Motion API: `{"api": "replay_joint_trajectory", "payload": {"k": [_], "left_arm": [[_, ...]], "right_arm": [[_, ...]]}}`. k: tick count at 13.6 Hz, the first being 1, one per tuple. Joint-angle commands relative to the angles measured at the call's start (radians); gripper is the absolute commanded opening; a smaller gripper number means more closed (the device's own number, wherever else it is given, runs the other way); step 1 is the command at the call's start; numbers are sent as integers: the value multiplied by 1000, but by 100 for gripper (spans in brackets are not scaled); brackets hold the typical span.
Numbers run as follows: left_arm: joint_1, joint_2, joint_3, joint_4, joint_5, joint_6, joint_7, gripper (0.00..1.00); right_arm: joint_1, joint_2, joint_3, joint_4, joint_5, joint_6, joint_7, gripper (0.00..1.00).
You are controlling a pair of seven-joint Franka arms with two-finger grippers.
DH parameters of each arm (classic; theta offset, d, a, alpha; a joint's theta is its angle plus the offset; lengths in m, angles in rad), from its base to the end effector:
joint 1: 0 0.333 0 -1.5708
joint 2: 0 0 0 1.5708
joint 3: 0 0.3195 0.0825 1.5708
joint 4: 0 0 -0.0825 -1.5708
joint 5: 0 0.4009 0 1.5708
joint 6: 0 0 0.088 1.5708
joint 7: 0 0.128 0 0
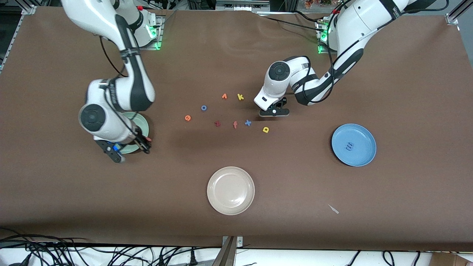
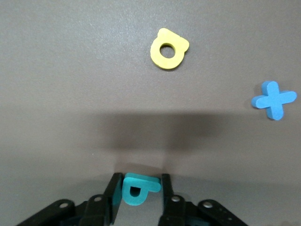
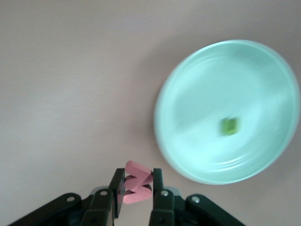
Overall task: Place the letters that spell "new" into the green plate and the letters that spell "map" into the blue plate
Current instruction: 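Place the W on the green plate while the left gripper places the teal letter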
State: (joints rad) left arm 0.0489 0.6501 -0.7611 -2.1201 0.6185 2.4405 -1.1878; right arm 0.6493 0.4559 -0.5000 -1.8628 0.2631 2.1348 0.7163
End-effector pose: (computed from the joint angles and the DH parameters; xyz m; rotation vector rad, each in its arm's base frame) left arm 0.4198 -0.3824 0.1405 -3.1284 -0.0884 0.1413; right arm 0.6217 0.1223 0.2605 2.9043 -1.0463 -0.1615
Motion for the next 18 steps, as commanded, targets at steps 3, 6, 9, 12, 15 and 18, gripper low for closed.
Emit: {"api": "replay_joint_trajectory", "payload": {"k": [3, 6, 9, 12, 15, 18], "left_arm": [[-4, 17, 8, 15, 56, -3, -9, 32], [-1, 19, 8, 19, 55, -6, -10, 22], [14, 8, 5, 42, 50, -21, -7, 13], [46, 0, 2, 43, 46, -24, 14, 12], [167, -7, -61, 84, 11, -144, 153, 12], [291, -7, -124, 163, -34, -313, 328, 12]], "right_arm": [[9, -120, -133, -383, 10, 304, -405, 0], [-62, -56, -143, -392, 21, 352, -537, 18], [-57, -74, -129, -380, 24, 314, -538, 89], [-49, -98, -68, -325, 25, 214, -438, 88], [-48, -108, 88, -268, 25, 183, -144, 88], [-48, -105, 230, -263, 25, 240, 96, 84]]}}
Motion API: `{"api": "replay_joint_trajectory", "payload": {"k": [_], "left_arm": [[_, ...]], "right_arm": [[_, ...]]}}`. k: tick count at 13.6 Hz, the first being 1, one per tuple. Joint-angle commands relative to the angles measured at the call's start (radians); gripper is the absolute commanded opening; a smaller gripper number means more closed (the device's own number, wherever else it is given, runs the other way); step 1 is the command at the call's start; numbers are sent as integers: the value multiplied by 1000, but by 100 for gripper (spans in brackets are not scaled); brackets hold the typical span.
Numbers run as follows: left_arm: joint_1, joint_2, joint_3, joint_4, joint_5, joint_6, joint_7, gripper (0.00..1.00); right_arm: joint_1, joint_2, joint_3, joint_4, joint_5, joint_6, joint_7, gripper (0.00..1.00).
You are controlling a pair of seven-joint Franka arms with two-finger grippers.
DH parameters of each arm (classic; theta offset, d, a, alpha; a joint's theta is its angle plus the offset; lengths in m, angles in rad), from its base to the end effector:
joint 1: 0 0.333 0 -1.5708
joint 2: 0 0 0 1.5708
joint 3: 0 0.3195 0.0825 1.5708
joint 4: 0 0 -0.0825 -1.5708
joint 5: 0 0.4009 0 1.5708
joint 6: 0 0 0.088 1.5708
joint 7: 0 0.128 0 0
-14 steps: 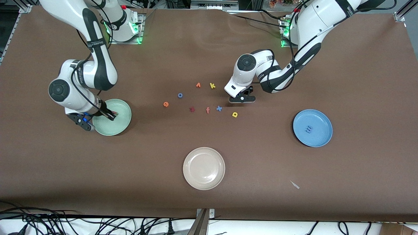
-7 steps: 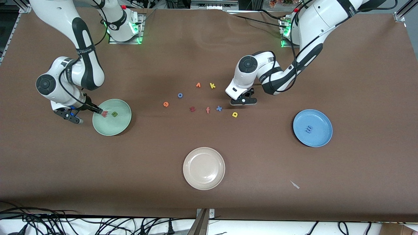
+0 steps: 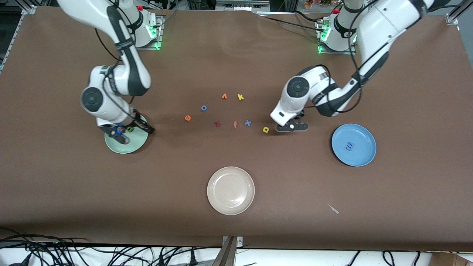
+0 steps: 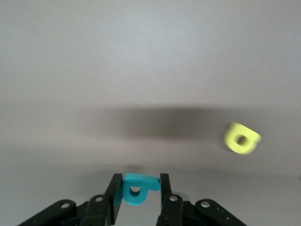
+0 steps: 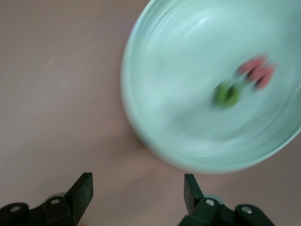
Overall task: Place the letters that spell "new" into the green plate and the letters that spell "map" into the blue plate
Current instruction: 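Place the W on the green plate while the left gripper places the teal letter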
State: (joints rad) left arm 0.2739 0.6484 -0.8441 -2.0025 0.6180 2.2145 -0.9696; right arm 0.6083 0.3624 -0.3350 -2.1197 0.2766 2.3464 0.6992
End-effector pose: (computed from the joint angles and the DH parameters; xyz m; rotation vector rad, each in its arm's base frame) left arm 0.5117 -0.3006 0.1825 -3.0573 -0.0592 0.1726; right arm 0.5517 0.1601 0.2087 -2.9764 0.9486 0.1947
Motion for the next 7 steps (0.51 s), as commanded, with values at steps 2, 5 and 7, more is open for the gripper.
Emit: {"api": "replay_joint_trajectory", "payload": {"k": [2, 5, 7], "left_arm": [[141, -6, -61, 76, -34, -151, 222, 12], [238, -12, -56, 114, -31, -202, 421, 12], [316, -12, -53, 119, -24, -207, 553, 13]], "right_arm": [[-1, 7, 134, -20, 10, 92, 216, 83], [36, 24, 154, -71, 12, 210, 308, 81], [65, 36, 174, -74, 12, 235, 345, 79]]}}
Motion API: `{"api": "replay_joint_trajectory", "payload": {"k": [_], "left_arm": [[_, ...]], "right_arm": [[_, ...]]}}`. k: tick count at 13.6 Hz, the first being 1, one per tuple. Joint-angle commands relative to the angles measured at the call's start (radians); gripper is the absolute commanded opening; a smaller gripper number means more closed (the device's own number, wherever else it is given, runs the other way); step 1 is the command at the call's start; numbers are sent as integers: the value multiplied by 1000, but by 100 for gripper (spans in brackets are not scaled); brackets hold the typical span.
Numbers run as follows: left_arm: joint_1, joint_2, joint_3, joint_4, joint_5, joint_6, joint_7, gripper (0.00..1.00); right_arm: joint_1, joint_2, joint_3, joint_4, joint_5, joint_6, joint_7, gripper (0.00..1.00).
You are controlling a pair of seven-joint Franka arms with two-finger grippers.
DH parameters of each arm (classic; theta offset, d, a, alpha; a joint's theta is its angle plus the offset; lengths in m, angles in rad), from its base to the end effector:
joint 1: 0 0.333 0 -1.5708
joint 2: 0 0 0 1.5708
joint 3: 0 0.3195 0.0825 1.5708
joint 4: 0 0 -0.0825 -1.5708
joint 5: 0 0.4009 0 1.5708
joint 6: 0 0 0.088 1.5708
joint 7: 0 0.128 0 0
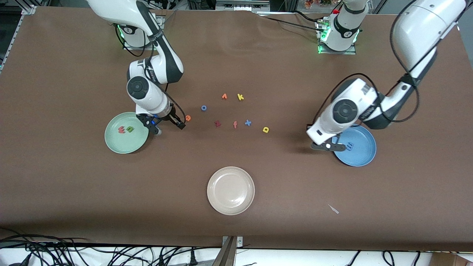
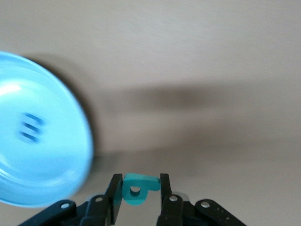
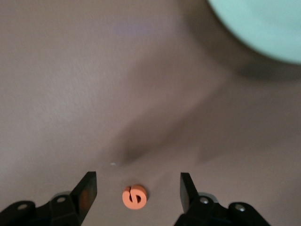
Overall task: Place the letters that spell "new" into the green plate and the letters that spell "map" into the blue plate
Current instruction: 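Place the W on the green plate while the left gripper places the teal letter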
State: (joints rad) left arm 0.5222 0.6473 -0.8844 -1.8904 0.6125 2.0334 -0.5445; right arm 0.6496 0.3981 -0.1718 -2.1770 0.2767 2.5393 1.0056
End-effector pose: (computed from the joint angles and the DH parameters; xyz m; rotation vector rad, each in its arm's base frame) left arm 0.5920 -0.1620 0.2202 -3.0257 0.1773 0.2611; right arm 0.5067 0.2589 0.1738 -2.8785 1.1262 0.1172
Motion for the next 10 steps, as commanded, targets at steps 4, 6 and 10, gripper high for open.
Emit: {"api": "replay_joint_trajectory", "payload": {"k": [4, 6, 10], "left_arm": [[131, 3, 51, 13, 47, -13, 319, 19], [127, 20, 73, 27, 59, -10, 354, 78], [116, 9, 61, 82, -46, -27, 325, 100]], "right_arm": [[61, 63, 14, -27, 12, 130, 44, 77], [70, 77, 14, -29, 12, 159, 45, 63], [71, 70, 14, -24, 12, 154, 45, 21]]}}
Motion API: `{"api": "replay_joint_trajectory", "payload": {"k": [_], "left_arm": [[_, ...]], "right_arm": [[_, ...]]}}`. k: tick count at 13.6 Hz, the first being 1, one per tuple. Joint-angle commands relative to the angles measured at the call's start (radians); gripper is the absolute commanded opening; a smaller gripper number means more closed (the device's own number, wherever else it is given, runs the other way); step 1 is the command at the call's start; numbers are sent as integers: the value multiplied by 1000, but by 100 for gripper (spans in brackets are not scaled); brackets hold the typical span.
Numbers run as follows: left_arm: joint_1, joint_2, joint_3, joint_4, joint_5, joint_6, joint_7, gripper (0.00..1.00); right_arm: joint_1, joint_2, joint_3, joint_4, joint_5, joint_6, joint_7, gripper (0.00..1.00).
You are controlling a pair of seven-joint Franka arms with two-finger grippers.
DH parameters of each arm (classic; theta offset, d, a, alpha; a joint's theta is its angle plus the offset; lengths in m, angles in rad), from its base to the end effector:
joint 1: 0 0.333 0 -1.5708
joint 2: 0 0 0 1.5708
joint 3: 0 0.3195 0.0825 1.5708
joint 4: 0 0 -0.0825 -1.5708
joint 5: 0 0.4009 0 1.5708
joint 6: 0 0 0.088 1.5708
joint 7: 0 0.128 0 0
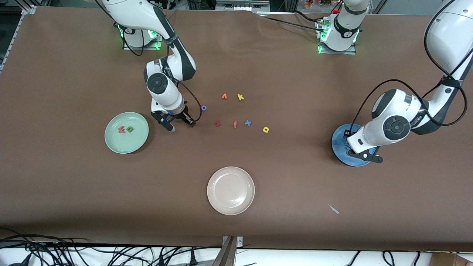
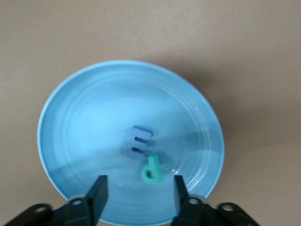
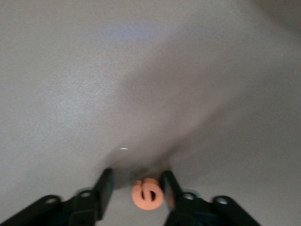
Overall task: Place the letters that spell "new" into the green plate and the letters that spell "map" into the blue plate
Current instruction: 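Carry the orange letter to the green plate while the left gripper reaches the yellow letter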
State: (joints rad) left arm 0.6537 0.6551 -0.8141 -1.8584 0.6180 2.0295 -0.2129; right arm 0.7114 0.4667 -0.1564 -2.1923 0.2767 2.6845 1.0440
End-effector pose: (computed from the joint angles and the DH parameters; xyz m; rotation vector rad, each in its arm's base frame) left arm 0.6194 -0.0397 0.2098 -3.0207 0.3755 0.3086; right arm 0.4883 0.2908 0.1420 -2.8790 1.0798 0.0211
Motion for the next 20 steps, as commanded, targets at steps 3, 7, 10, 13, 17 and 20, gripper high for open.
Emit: {"api": "replay_joint_trajectory", "payload": {"k": [3, 7, 10, 13, 17, 20], "left_arm": [[-92, -5, -13, 68, -145, -22, -206, 100], [-251, 4, -16, 70, -179, 11, -508, 100], [-354, 21, -13, 64, -187, 113, -662, 100], [-448, 49, 4, 62, -172, 231, -772, 100], [-630, 61, 154, 70, -169, 291, -780, 100], [-741, 84, 243, 70, -173, 345, -783, 100]], "right_arm": [[13, -2, 0, -9, 12, 9, 8, 21], [13, -48, -11, -6, 10, -26, -18, 12], [11, -127, -116, 35, 4, -200, -146, 12], [11, -177, -270, 48, 4, -314, -403, 12], [-25, -128, -365, 48, 7, -301, -662, 24], [-29, -121, -365, 72, 10, -304, -664, 100]]}}
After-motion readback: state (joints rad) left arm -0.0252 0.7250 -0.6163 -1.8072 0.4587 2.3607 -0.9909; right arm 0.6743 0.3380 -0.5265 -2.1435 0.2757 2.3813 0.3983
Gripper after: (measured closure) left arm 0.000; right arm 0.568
